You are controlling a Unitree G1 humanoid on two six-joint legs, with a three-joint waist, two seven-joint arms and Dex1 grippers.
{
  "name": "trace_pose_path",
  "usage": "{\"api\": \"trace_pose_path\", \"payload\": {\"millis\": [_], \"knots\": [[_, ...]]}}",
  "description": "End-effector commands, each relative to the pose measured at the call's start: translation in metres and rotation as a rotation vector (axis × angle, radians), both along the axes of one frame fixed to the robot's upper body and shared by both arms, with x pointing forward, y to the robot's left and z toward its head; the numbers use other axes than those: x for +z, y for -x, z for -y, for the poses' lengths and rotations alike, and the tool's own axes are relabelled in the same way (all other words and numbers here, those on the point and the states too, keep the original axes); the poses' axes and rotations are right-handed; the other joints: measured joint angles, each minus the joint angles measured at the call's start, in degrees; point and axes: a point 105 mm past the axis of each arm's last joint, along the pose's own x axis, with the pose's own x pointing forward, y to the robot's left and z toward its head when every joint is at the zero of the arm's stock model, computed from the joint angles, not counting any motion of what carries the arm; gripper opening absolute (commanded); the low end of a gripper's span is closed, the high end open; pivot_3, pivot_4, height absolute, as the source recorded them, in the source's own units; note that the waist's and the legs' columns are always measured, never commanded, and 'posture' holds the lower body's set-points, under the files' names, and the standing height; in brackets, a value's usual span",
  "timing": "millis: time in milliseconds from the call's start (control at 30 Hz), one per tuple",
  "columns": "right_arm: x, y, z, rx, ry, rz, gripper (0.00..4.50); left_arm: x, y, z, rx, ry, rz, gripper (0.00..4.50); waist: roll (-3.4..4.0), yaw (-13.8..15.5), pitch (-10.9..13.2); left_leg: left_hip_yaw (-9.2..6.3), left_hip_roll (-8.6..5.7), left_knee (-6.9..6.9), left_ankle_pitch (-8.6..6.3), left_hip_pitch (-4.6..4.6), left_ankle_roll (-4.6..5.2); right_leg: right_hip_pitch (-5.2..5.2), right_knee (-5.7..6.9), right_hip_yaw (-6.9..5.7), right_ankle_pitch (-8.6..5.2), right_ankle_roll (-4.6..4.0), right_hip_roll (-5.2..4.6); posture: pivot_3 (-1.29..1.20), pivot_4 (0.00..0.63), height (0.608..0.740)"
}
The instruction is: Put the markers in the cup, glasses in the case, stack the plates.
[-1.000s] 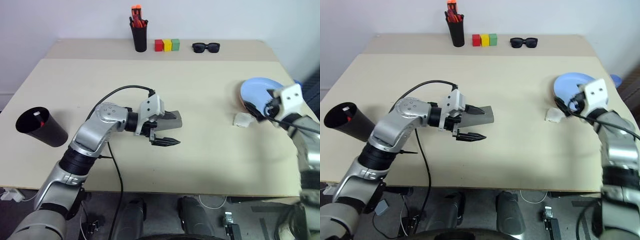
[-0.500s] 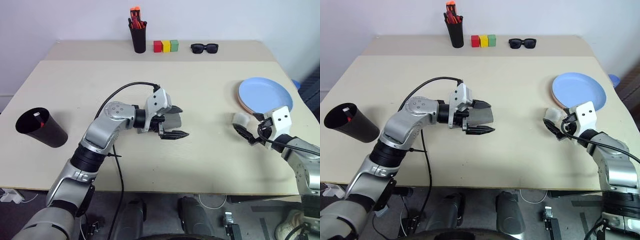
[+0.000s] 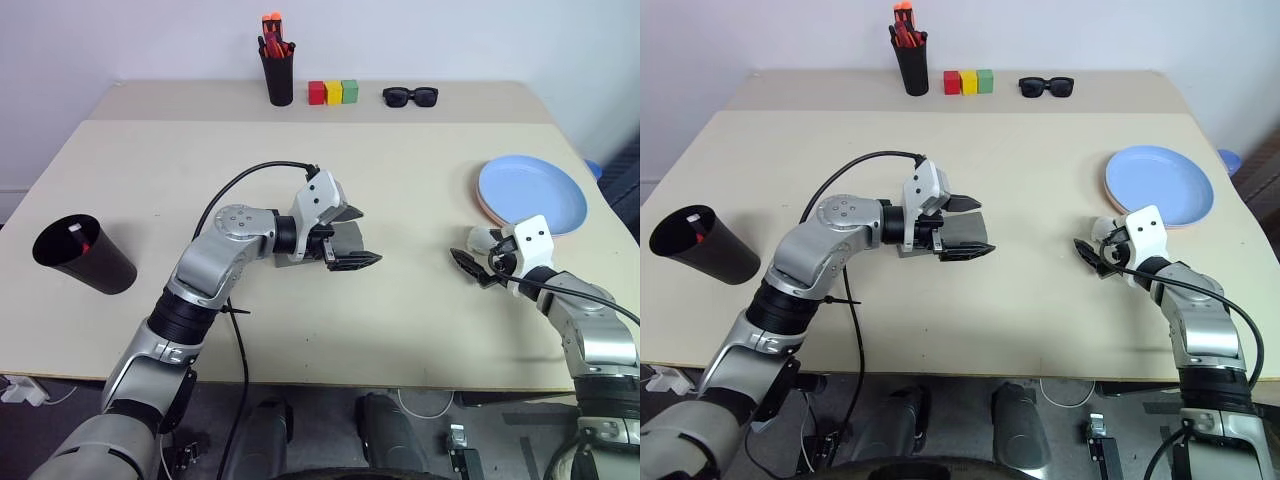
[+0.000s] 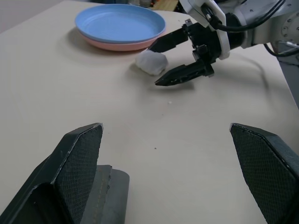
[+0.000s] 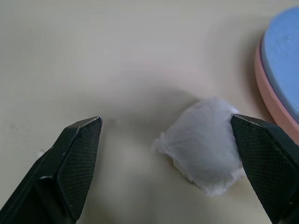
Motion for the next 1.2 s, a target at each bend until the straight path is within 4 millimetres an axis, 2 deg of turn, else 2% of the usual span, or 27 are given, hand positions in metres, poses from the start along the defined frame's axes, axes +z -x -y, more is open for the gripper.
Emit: {"api": "trace_pose_path", "payload": {"millis": [33, 167, 333, 433, 533, 600, 700, 900, 1033, 1167, 1200], "knots": [[0.002, -0.006, 0.007, -0.044, 0.023, 0.025, 3.28, 0.023, 0.003, 0.0, -0.011, 0.036, 0.069, 4.5, 0.0, -0.1, 0.0, 0.0, 0.0, 0.0, 0.0, 0.0, 0.0, 0.0, 0.0, 0.0, 0.0, 0.0, 0.0, 0.0, 0.15, 0.74], [0.0, -0.007, 0.01, -0.055, 0.062, 0.031, 1.15, 0.023, 0.003, -0.001, -0.005, 0.034, 0.067, 4.5, 0.0, -0.1, 0.0, 0.0, 0.0, -0.03, 0.0, 0.02, 0.0, 0.0, 0.0, 0.0, 0.0, 0.0, 0.0, 0.0, 0.15, 0.74], [0.004, -0.008, 0.011, -0.07, 0.079, 0.07, 1.15, 0.023, 0.003, -0.001, -0.003, 0.034, 0.064, 4.5, 0.0, -0.1, 0.0, 0.0, 0.0, -0.02, 0.0, 0.02, 0.0, 0.0, 0.0, 0.0, 0.0, 0.0, 0.01, 0.0, 0.15, 0.74], [0.031, -0.011, 0.004, -0.046, 0.005, 0.198, 1.15, 0.023, 0.003, 0.001, -0.004, 0.04, 0.063, 4.5, 0.0, -0.1, 0.0, 0.0, 0.0, -0.03, 0.0, 0.02, 0.0, 0.0, 0.0, 0.0, 0.0, 0.0, 0.01, 0.0, 0.15, 0.74], [0.048, -0.014, 0.003, -0.043, -0.032, 0.283, 1.15, 0.024, 0.002, 0.002, -0.006, 0.047, 0.061, 4.5, 0.0, -0.1, 0.0, 0.0, 0.0, -0.03, 0.0, 0.02, 0.0, 0.0, 0.0, 0.0, 0.0, 0.0, 0.0, 0.0, 0.15, 0.74], [0.059, -0.018, 0.007, -0.06, -0.024, 0.323, 1.15, 0.025, 0.002, 0.005, -0.005, 0.054, 0.061, 4.5, 0.0, -0.1, 0.0, 0.0, 0.0, -0.02, 0.0, 0.01, 0.0, 0.0, 0.0, 0.0, 0.0, 0.0, 0.0, 0.0, 0.15, 0.74], [0.072, -0.031, 0.025, -0.118, 0.015, 0.367, 1.15, 0.029, -0.005, 0.012, 0.011, 0.067, 0.072, 4.5, -0.02, -0.1, 0.0, 0.0, 0.0, -0.01, 0.0, 0.01, 0.0, 0.01, 0.0, 0.0, 0.0, 0.0, 0.0, 0.0, 0.15, 0.74], [0.081, -0.055, 0.053, -0.236, 0.044, 0.402, 1.15, 0.042, -0.011, 0.025, 0.024, 0.105, 0.091, 4.5, -0.02, -0.1, 0.0, 0.01, -0.01, -0.09, 0.0, 0.0, 0.0, 0.0, -0.08, 0.0, 0.0, 0.0, 0.0, 0.0, 0.15, 0.74], [0.077, -0.068, 0.062, -0.281, 0.083, 0.373, 1.15, 0.046, -0.013, 0.027, 0.037, 0.117, 0.105, 4.5, -0.01, -0.4, 0.0, 0.03, -0.01, -0.13, 0.0, 0.0, 0.0, -0.04, -0.09, 0.01, 0.0, 0.0, -0.01, 0.0, 0.15, 0.74], [0.071, -0.073, 0.064, -0.288, 0.089, 0.34, 1.15, 0.045, -0.014, 0.025, 0.053, 0.115, 0.108, 4.5, -0.02, -0.5, 0.0, 0.02, -0.01, -0.15, 0.0, 0.01, 0.0, -0.03, -0.1, 0.01, 0.0, -0.01, 0.0, 0.0, 0.15, 0.74], [0.072, -0.074, 0.065, -0.292, 0.087, 0.342, 1.64, 0.044, -0.015, 0.022, 0.067, 0.109, 0.11, 4.5, -0.02, -0.5, 0.0, 0.03, -0.01, -0.15, 0.0, 0.0, -0.01, -0.03, -0.11, 0.01, 0.0, -0.01, 0.0, 0.0, 0.15, 0.74]]}}
